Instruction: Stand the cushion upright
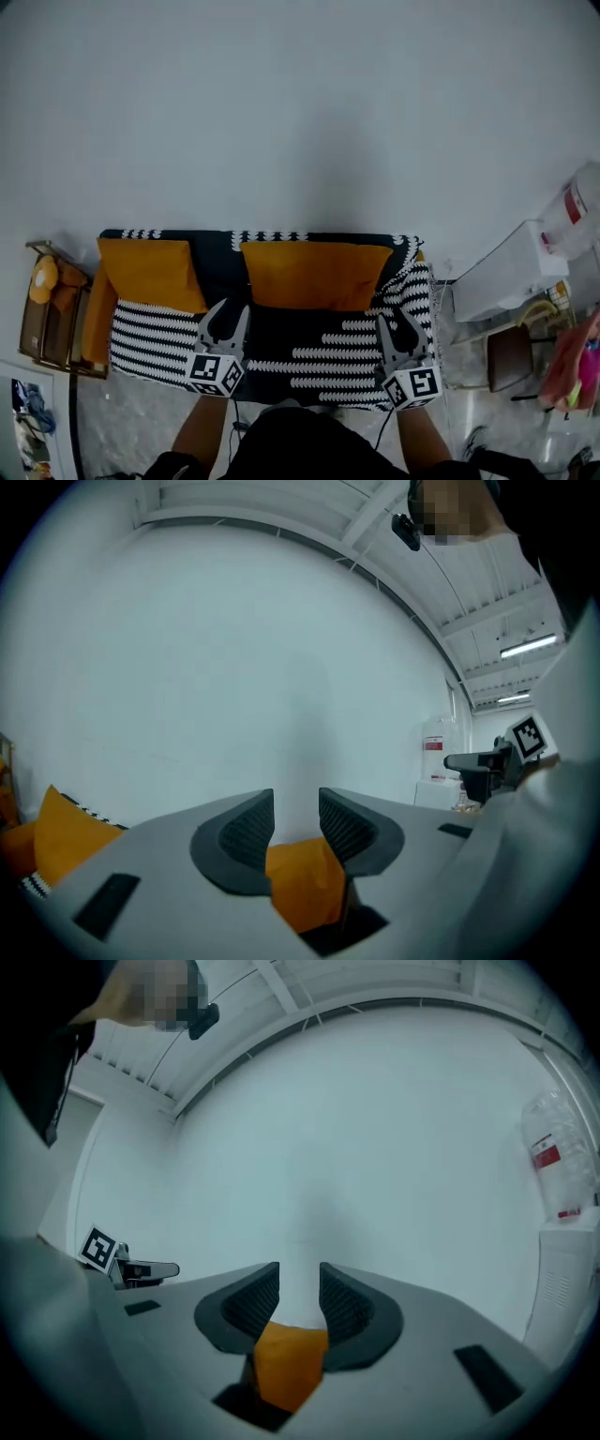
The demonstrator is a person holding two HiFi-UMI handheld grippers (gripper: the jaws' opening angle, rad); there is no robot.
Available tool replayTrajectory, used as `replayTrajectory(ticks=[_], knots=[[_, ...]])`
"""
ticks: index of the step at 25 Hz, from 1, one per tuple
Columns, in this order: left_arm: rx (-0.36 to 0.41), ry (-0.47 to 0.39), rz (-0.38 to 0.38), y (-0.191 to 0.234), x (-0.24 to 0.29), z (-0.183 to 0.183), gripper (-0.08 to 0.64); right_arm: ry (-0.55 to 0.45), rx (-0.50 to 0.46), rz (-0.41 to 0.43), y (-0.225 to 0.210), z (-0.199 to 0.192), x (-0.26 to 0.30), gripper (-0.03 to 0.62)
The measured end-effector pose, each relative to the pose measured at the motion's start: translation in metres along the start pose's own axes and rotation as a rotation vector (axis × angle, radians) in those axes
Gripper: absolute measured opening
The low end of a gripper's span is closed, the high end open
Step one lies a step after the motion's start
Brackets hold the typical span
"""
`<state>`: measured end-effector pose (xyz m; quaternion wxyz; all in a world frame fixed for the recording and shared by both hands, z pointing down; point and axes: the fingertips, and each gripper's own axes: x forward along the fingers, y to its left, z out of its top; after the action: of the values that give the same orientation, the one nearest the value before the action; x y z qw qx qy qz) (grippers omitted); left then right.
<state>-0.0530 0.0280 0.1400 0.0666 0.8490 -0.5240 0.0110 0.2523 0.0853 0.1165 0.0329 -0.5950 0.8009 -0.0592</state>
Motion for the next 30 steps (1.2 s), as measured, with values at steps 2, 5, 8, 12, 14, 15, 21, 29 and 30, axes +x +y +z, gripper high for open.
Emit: replayTrajectory(ticks=[2, 5, 8, 12, 14, 15, 21, 29, 30], knots=[[0.012, -0.016, -0.001, -0.025, -0.004, 0.009, 0.139, -0.016, 0.028, -0.005, -0.015, 0.009, -0.018, 0.135], [0.053, -0.029, 0.011, -0.058, -0.013, 0.02, 0.117, -0.047, 0.029, 0.018, -0.032, 0.022, -0.042, 0.112], [0.045, -0.045, 0.021, -0.088, -0.028, 0.024, 0.114, -0.07, 0.031, 0.05, -0.046, 0.029, -0.065, 0.094], [-0.026, -0.058, 0.019, -0.122, -0.045, 0.025, 0.069, -0.069, 0.041, 0.11, -0.055, 0.029, -0.086, 0.08], [-0.057, -0.074, 0.033, -0.133, -0.052, 0.028, 0.063, -0.059, 0.035, 0.139, -0.052, 0.026, -0.093, 0.074], [-0.065, -0.082, 0.041, -0.137, -0.056, 0.03, 0.061, -0.054, 0.036, 0.147, -0.049, 0.024, -0.095, 0.072], [-0.02, -0.066, 0.038, -0.142, -0.082, 0.034, 0.061, -0.025, 0.069, 0.116, -0.051, 0.015, -0.111, 0.047], [0.001, -0.048, 0.047, -0.103, -0.116, 0.036, 0.061, 0.012, 0.085, 0.078, -0.034, 0.003, -0.11, 0.029], [-0.003, -0.043, 0.05, -0.098, -0.117, 0.034, 0.061, 0.009, 0.079, 0.079, -0.029, 0.004, -0.11, 0.029]])
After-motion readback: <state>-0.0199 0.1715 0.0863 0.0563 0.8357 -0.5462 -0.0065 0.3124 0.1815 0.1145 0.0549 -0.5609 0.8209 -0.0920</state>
